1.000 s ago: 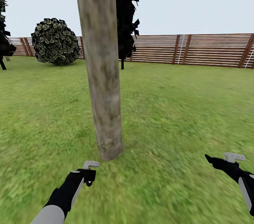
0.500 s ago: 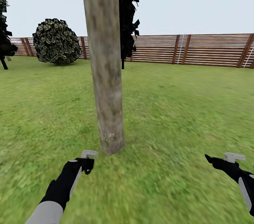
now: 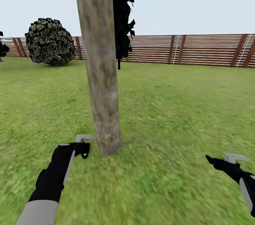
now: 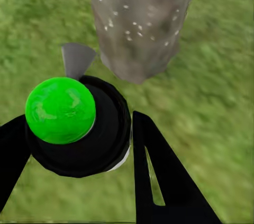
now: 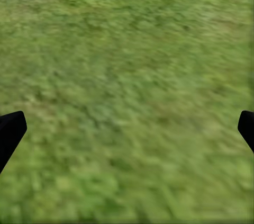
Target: In the garden, pick up the pesticide atomizer on the floor and spray pesticide onto both trees until each tree trunk is fully covered.
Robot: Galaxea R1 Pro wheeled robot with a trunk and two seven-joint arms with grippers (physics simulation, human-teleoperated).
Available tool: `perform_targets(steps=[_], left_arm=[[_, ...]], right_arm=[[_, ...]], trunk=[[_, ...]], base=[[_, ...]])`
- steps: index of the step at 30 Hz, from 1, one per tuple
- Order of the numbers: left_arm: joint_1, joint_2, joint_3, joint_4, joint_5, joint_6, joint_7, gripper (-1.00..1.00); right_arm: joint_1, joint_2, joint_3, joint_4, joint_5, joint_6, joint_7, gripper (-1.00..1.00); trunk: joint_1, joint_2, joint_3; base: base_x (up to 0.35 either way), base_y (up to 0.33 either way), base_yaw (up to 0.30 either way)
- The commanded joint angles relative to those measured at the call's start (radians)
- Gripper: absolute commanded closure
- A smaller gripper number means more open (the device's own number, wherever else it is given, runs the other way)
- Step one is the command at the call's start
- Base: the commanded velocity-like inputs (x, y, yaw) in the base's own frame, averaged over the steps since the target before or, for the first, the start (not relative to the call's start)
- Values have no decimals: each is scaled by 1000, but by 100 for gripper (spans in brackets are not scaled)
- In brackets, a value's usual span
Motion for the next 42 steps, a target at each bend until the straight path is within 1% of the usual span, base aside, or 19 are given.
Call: perform_targets(steps=[1,4,7,8,10,11,15,19,24,31,33,34,35,39,42], left_arm=[[-3,6,0,-16,3,24,0,100],[-34,23,-1,-50,3,85,0,100],[-62,30,-3,-57,3,105,-1,100],[-71,31,-10,-58,3,108,0,100],[-83,31,-59,-58,3,111,0,100],[-88,31,-71,-58,3,113,0,100],[-113,30,-90,-64,2,134,0,100],[-153,31,-93,-65,2,137,0,100],[-190,32,-94,-65,2,139,-1,100],[-214,34,-94,-65,2,139,0,100],[-224,43,-93,-65,2,139,0,100],[-232,55,-92,-70,2,140,-1,100],[-234,60,-92,-82,2,140,0,100],[-238,75,-92,-132,2,140,-1,100],[-240,82,-92,-138,2,141,-1,100]], right_arm=[[0,0,0,0,0,0,0,-100],[0,0,0,0,0,0,0,-100],[0,0,0,0,0,0,0,-100],[0,0,0,0,0,0,0,-100],[0,0,0,0,0,0,0,-100],[0,0,0,0,0,0,0,-100],[0,0,0,0,0,0,0,-100],[0,1,-1,0,0,0,0,-100],[0,0,-1,0,0,0,0,-100],[0,0,-2,1,0,0,-1,-100],[0,0,-2,1,0,0,-2,-100],[0,0,-2,1,0,0,-2,-100],[0,0,-2,1,0,0,-2,-100],[0,0,-2,1,0,0,-2,-100],[0,0,-2,1,0,0,-2,-100]], trunk=[[0,0,0],[0,0,0],[0,0,0],[0,0,0],[0,0,0],[0,0,0],[0,0,0],[0,0,0],[0,0,0],[0,0,0],[0,0,0],[0,0,0],[0,0,0],[0,0,0],[0,0,0]], base=[[0,0,0],[0,0,0],[0,0,0],[0,0,0],[0,0,0],[0,0,0],[0,0,-2],[0,0,-122],[0,0,-168],[0,0,-12],[0,0,0],[0,0,0],[0,0,0],[0,0,0],[0,0,0]])
